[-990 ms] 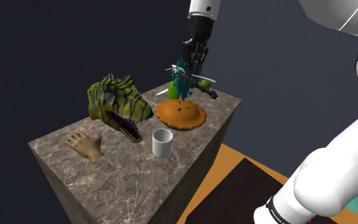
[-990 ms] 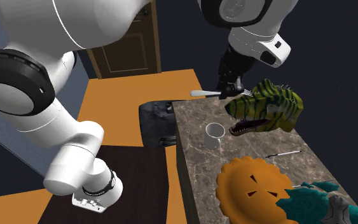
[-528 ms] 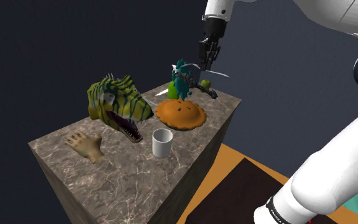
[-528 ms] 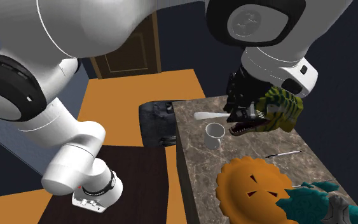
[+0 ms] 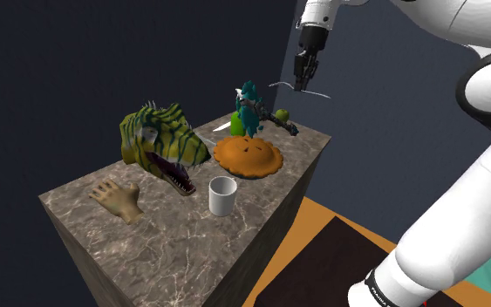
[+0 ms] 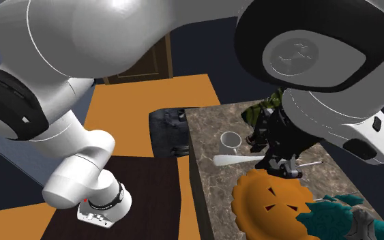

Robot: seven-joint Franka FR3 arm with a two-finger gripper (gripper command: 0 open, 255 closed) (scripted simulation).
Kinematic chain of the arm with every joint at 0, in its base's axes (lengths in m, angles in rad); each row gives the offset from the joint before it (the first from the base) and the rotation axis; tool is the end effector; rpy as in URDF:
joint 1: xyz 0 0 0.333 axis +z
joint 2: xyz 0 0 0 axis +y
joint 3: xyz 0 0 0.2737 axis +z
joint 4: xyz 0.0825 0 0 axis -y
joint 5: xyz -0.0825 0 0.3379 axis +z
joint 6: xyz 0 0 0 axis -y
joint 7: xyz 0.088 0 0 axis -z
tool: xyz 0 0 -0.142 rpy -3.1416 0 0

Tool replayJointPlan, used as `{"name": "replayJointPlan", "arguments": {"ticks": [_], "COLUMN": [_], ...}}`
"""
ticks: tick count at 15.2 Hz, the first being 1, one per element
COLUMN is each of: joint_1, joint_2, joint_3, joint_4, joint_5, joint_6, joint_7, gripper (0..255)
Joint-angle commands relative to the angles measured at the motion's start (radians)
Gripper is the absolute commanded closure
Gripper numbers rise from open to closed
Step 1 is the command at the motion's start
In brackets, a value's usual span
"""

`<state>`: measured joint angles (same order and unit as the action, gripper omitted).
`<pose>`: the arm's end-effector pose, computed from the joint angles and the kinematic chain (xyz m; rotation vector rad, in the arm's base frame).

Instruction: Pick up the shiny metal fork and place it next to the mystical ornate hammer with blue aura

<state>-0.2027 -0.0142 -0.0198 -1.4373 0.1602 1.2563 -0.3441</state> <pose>0.4579 -0.0771 0.5866 -2.9308 -0.2328 0.1714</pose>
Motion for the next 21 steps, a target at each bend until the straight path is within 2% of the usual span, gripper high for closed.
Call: {"name": "replayJointPlan", "arguments": {"ticks": [1, 7, 11, 21], "joint_1": [-0.025, -0.102, -0.169, -0.153], "joint_2": [0.032, 0.159, 0.289, 0.198], "joint_3": [-0.026, -0.091, -0.129, -0.125], "joint_4": [0.038, 0.208, 0.392, 0.120], "joint_5": [-0.008, -0.017, -0.009, -0.029], "joint_6": [-0.014, -0.076, -0.142, 0.039], "joint_7": [-0.052, -0.190, -0.282, -0.294], "gripper": [255, 255, 255, 255]}}
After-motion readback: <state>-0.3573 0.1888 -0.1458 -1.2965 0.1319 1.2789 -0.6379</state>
